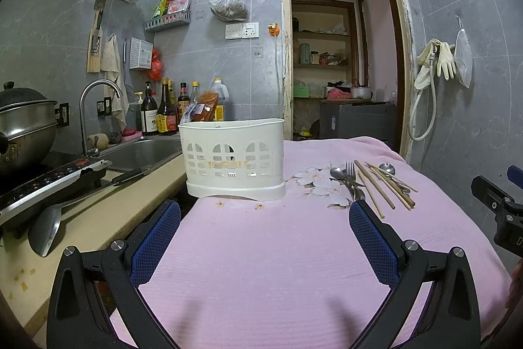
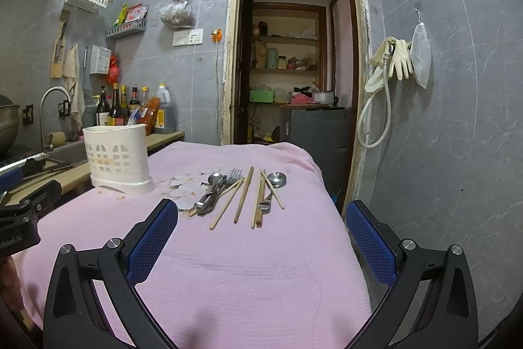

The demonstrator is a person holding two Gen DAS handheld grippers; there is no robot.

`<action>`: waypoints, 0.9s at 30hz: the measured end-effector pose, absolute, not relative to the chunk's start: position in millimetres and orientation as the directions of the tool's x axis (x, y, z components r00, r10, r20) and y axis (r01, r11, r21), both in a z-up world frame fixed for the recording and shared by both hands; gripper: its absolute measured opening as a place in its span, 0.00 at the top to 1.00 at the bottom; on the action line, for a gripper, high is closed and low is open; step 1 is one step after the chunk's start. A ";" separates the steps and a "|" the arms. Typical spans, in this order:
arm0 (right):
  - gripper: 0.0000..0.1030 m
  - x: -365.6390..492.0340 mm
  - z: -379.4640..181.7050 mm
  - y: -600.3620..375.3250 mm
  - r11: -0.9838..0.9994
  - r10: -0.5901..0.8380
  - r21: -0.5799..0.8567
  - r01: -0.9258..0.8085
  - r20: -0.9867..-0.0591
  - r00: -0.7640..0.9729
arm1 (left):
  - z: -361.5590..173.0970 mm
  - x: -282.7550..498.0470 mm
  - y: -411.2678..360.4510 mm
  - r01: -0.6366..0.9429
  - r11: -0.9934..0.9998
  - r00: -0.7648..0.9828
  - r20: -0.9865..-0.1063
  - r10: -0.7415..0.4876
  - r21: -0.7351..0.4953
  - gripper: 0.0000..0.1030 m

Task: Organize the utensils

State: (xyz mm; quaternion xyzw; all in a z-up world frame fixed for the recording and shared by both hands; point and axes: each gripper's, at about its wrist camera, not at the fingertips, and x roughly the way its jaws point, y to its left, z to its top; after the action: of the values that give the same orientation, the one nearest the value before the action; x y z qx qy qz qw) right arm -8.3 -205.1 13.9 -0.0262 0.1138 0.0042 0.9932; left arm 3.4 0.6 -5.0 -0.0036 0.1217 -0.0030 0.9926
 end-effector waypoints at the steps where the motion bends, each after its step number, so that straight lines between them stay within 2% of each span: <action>1: 0.00 -8.9 13.7 -204.8 0.999 0.003 -0.052 -0.015 -0.226 0.974 | -4.7 3.1 0.2 0.005 1.000 0.970 -0.242 -0.007 -0.008 0.02; 27: 0.00 -9.4 12.2 -200.8 0.999 0.002 -0.052 -0.015 -0.234 0.972 | -5.5 2.1 2.0 0.013 1.000 0.969 -0.249 -0.012 0.002 0.02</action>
State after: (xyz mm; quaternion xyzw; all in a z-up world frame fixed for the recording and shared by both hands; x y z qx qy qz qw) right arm -9.4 -200.8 12.2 -0.0268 0.1176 0.0043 0.9927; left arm 2.1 2.0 -5.5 0.0019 0.1252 -0.0064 0.9921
